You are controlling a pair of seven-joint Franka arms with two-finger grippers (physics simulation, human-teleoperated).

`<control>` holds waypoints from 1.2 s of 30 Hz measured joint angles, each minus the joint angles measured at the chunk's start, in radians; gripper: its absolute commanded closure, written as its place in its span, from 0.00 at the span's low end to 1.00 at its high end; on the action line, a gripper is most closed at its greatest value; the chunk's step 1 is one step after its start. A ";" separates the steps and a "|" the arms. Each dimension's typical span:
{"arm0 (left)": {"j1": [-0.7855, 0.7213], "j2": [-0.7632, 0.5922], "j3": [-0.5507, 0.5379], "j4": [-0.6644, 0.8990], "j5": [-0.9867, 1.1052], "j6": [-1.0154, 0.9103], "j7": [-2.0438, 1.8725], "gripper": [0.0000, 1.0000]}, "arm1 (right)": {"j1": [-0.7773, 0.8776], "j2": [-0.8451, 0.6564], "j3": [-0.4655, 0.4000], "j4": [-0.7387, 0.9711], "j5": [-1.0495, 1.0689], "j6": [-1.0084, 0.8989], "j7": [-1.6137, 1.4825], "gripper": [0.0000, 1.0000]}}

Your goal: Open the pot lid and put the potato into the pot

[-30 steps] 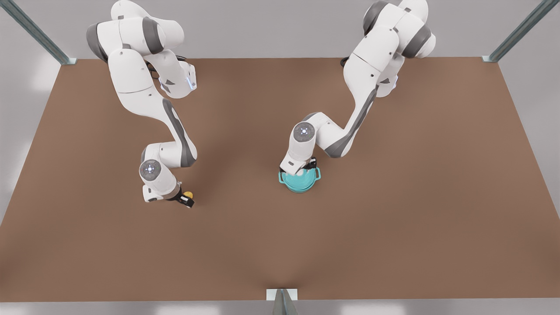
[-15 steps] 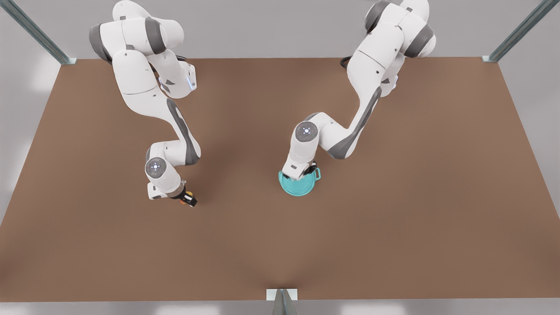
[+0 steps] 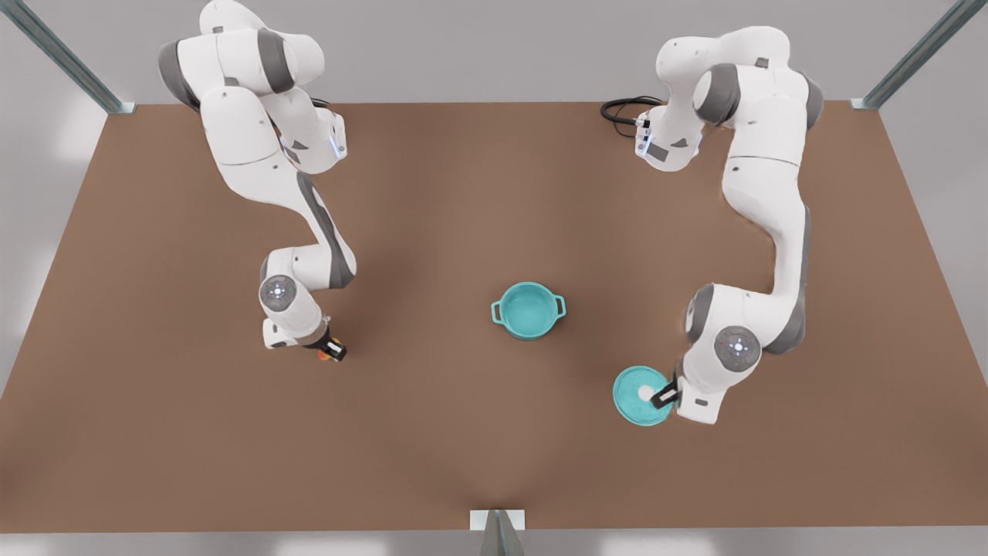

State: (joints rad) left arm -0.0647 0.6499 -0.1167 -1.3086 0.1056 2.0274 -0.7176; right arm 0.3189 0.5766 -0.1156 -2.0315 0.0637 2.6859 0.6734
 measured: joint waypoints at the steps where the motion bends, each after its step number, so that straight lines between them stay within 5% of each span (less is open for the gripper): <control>1: 0.059 -0.164 0.001 -0.064 -0.053 -0.068 0.045 0.00 | 0.001 0.000 0.000 0.000 0.000 0.000 0.002 0.41; 2: 0.096 -0.331 0.000 -0.211 -0.095 -0.095 0.087 0.00 | 0.001 0.000 0.000 0.000 0.001 0.000 0.004 0.45; 4: 0.112 -0.415 -0.005 -0.237 -0.145 -0.159 0.163 0.00 | 0.002 0.000 0.000 -0.001 0.002 0.001 0.006 0.45; 17: 0.125 -0.417 -0.002 -0.159 -0.170 -0.350 0.511 0.00 | 0.047 -0.104 0.002 0.026 0.007 -0.071 0.035 0.47; 26: 0.086 -0.415 -0.010 -0.163 -0.105 -0.375 0.637 0.00 | 0.254 -0.123 0.007 0.327 0.010 -0.366 0.169 0.47; 36: 0.089 -0.414 -0.009 -0.153 -0.093 -0.392 0.720 0.00 | 0.439 0.027 0.030 0.576 0.005 -0.570 0.411 0.47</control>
State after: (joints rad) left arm 0.0241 0.2359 -0.1255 -1.4614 0.0129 1.6350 0.0024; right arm 0.7578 0.6034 -0.0853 -1.4554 0.0686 2.1156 1.0849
